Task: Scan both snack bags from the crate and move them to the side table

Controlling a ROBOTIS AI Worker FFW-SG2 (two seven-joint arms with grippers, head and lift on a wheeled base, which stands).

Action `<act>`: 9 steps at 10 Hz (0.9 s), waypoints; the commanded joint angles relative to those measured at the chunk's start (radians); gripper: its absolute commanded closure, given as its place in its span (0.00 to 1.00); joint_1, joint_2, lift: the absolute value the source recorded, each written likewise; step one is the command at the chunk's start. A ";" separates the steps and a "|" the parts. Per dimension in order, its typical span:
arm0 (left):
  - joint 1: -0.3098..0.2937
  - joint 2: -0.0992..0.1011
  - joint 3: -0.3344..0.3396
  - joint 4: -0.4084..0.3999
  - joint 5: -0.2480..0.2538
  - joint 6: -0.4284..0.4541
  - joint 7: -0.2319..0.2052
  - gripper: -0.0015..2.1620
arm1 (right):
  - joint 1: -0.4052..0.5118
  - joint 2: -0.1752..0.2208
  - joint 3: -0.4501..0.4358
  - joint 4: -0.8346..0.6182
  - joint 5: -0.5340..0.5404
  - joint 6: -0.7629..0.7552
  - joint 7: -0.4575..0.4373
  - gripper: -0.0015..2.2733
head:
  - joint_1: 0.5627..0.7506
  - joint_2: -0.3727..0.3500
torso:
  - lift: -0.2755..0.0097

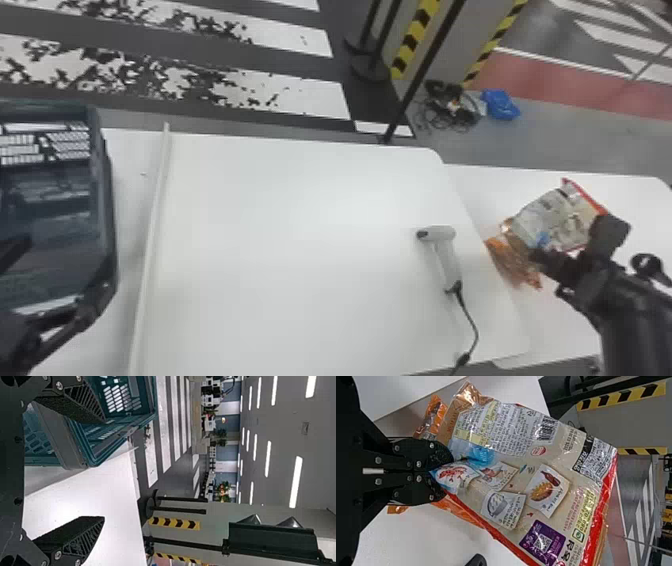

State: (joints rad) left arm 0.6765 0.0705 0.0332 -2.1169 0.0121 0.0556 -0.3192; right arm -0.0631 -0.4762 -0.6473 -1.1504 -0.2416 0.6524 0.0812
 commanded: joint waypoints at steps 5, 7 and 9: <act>0.009 0.000 0.005 -0.005 0.002 -0.007 -0.003 0.07 | 0.029 0.002 -0.014 -0.032 -0.079 0.028 -0.098 0.02 | 0.70 0.03 | 0.70; 0.017 -0.001 0.008 -0.011 0.002 -0.010 -0.003 0.07 | 0.092 0.042 -0.028 -0.196 -0.084 0.040 -0.113 0.02 | 0.70 0.03 | 0.70; 0.023 -0.003 0.011 -0.023 0.002 -0.010 -0.003 0.07 | 0.190 0.120 -0.023 -0.428 -0.081 0.037 -0.123 0.02 | 0.70 0.03 | 0.70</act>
State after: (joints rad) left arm 0.6979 0.0675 0.0436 -2.1368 0.0136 0.0453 -0.3220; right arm 0.1000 -0.3790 -0.6728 -1.5149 -0.3228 0.6918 -0.0409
